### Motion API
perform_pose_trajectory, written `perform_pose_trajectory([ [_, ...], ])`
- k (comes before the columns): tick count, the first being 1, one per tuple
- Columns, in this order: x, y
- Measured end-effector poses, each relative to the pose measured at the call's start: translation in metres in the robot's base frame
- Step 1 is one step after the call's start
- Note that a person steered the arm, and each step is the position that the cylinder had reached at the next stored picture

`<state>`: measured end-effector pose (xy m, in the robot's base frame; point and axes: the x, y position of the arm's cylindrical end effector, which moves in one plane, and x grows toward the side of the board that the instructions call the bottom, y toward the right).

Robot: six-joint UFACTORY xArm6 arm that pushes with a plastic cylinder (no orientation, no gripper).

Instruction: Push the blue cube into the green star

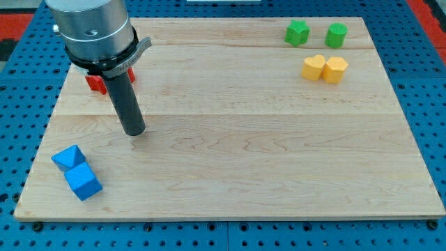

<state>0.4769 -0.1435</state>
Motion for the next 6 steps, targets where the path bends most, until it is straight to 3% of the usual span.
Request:
perform_pose_trajectory([
  [2,-0.001,0.008],
  [3,-0.001,0.061],
  [4,0.061,0.083],
  [5,0.134,0.063],
  [6,0.142,0.011],
])
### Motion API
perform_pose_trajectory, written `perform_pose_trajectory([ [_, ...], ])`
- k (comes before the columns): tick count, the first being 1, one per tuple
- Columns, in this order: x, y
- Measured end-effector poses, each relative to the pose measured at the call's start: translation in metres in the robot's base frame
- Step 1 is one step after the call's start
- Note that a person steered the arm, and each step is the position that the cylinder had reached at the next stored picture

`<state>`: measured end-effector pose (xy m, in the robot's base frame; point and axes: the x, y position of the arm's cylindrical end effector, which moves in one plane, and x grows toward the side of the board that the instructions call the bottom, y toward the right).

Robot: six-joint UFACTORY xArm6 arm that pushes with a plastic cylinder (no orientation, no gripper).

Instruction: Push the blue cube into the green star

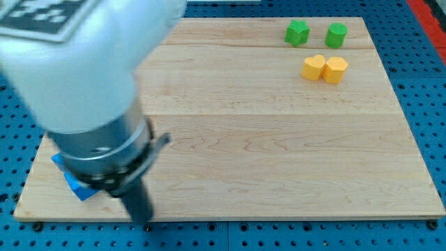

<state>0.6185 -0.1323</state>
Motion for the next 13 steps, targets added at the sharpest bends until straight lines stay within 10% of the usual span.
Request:
perform_pose_trajectory([
  [5,-0.107,-0.068],
  [8,-0.194,0.198],
  [11,-0.192,0.337],
  [13,-0.226,0.273],
])
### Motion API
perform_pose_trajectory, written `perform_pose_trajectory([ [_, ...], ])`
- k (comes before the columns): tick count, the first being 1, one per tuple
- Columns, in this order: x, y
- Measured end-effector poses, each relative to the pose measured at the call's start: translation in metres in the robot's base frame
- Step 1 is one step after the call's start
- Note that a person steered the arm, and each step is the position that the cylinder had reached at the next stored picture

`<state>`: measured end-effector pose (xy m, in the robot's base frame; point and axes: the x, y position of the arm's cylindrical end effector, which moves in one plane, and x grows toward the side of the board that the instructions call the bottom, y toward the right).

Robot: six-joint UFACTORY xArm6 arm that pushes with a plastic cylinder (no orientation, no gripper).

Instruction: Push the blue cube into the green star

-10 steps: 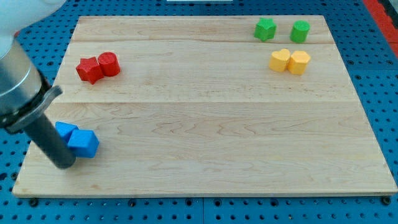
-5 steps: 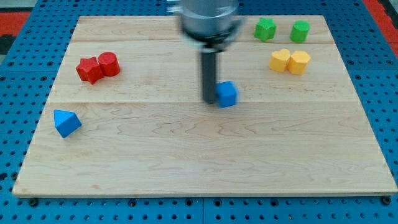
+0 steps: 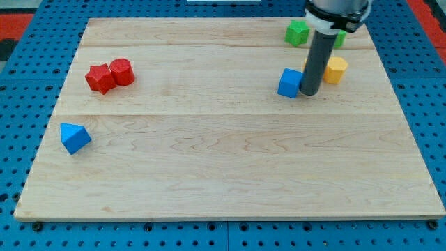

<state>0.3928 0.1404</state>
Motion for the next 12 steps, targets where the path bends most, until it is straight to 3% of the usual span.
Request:
perform_pose_trajectory([
  [1,0.012,-0.005],
  [3,-0.04,-0.039],
  [5,-0.061,-0.107],
  [7,-0.115,-0.12],
  [8,-0.151,-0.079],
  [10,-0.166,-0.133],
  [11,-0.193,-0.151],
  [12,-0.2,-0.147],
])
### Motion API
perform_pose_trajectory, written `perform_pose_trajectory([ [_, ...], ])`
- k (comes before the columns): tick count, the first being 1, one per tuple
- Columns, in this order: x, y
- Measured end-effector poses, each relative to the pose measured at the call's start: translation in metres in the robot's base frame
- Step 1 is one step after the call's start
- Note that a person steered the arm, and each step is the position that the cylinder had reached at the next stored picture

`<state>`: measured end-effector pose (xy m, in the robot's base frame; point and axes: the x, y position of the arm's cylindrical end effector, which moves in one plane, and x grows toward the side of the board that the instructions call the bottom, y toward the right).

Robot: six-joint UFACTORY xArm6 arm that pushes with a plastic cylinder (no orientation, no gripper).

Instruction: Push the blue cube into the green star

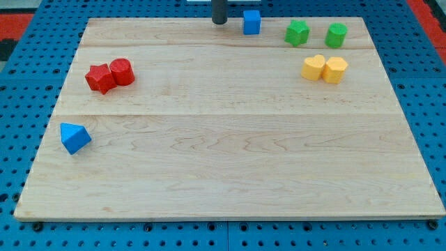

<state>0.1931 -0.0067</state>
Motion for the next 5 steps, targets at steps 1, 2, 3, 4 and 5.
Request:
perform_pose_trajectory([
  [1,0.009,0.039],
  [2,0.012,0.084],
  [3,0.022,0.114],
  [4,0.072,0.092],
  [5,0.149,0.04],
])
